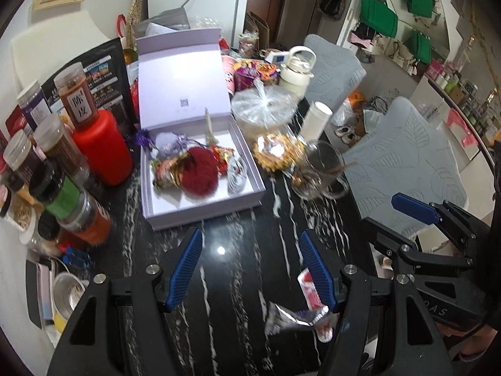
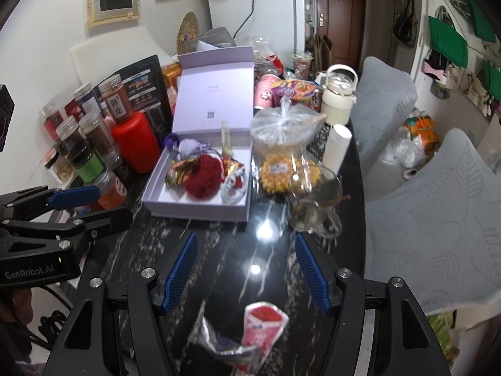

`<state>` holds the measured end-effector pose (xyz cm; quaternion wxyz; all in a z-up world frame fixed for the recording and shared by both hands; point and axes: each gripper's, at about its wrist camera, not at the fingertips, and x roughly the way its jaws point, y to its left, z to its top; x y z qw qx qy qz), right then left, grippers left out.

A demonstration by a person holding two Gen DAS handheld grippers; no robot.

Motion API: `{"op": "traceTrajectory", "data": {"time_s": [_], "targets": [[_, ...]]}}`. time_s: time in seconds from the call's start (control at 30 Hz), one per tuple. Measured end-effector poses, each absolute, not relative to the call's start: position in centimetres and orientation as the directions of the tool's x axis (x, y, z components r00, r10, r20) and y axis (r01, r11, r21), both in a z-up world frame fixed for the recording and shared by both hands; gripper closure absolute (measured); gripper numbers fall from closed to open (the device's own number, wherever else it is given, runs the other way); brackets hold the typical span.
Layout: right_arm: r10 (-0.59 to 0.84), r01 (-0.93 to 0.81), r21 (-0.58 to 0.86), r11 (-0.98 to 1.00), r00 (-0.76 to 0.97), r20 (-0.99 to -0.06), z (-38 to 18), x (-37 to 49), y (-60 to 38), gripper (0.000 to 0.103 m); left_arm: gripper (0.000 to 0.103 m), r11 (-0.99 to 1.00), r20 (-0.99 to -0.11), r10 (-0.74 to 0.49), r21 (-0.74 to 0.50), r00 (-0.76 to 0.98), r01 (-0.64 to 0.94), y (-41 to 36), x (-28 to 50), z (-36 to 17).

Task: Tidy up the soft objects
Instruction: 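Withdraw both tools from the gift box toward the packets on the table, then close the left tool on the silver snack packet while the right tool grasps the pink rose packet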

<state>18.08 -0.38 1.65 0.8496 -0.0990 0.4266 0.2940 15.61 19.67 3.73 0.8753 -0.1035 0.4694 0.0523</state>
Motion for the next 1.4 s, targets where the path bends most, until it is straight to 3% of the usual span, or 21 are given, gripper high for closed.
{"op": "traceTrajectory", "data": {"time_s": [0.77,1.4], "targets": [[0.412,-0.590,0.078,0.804,0.457,-0.788,0.2,9.4,-10.3,0.036,0.038,0.985,-0.859,-0.028,-0.113,0.511,-0.134,9.1,7.4,1.1],[0.295,-0.358,0.152,0.921,0.389,-0.873,-5.8,8.8,-13.9,0.034,0.038,0.971,-0.927,-0.162,-0.089,0.338,0.220,4.5,8.6,-5.7]]}}
